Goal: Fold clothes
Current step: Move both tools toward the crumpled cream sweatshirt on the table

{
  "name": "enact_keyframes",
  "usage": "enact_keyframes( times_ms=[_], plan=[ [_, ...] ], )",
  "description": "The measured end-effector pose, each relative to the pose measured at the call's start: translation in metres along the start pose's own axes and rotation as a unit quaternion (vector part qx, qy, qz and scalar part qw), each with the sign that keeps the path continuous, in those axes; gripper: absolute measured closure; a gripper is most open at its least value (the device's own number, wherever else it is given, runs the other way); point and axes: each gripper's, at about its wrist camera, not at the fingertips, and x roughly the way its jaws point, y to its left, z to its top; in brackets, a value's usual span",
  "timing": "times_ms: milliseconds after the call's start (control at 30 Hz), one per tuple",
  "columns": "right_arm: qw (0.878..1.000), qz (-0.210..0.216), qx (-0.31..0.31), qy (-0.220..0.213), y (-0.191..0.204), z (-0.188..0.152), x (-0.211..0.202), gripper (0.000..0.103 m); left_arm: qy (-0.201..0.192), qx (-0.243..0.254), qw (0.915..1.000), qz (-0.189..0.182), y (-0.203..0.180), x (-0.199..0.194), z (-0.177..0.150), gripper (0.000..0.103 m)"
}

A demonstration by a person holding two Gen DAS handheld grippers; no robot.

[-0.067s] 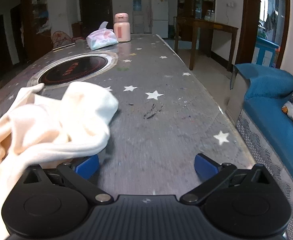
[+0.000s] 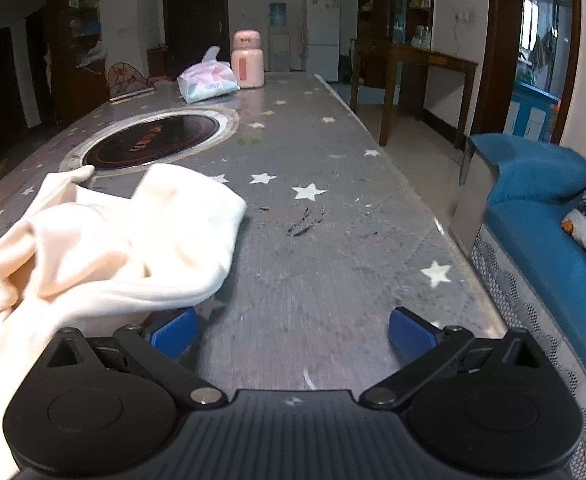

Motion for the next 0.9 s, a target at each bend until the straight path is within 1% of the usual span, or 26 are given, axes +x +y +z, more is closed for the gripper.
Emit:
enact_keyframes(
  times_ms=[133,200,267,333,567,633,767,900],
  plan=[
    [1.0,0.014,0.024,0.003,-0.004,0.005,0.007,0.0,0.0,0.002,1.0,0.003,-0.001,-0.002,-0.002,0.0],
    [0.999,0.024,0.019,-0.038,-0.005,-0.009,-0.017,0.0,0.0,0.002,1.0,0.004,-0.002,-0.003,-0.003,0.0],
    [0.999,0.018,0.011,-0.05,0.001,-0.019,-0.032,0.0,0.001,0.001,1.0,0.005,-0.002,-0.004,-0.005,0.0],
    [0.999,0.022,0.006,-0.045,0.006,-0.024,-0.044,0.0,0.002,0.0,1.0,0.006,-0.003,-0.008,-0.008,0.0],
    [0.998,0.043,-0.019,-0.029,0.024,-0.037,-0.056,0.0,0.008,0.0,1.0,0.003,-0.003,-0.024,-0.018,0.0],
    [0.998,0.051,-0.02,-0.025,0.027,-0.04,-0.059,0.0,0.011,-0.002,0.9999,0.004,-0.002,-0.028,-0.02,0.0],
    [0.998,0.05,-0.029,-0.013,0.033,-0.044,-0.06,0.0,0.017,-0.007,0.9998,0.007,-0.001,-0.035,-0.024,0.0],
    [0.997,0.063,-0.031,-0.013,0.037,-0.046,-0.065,0.0,0.021,-0.006,0.9998,0.001,-0.002,-0.044,-0.028,0.0]
  ],
)
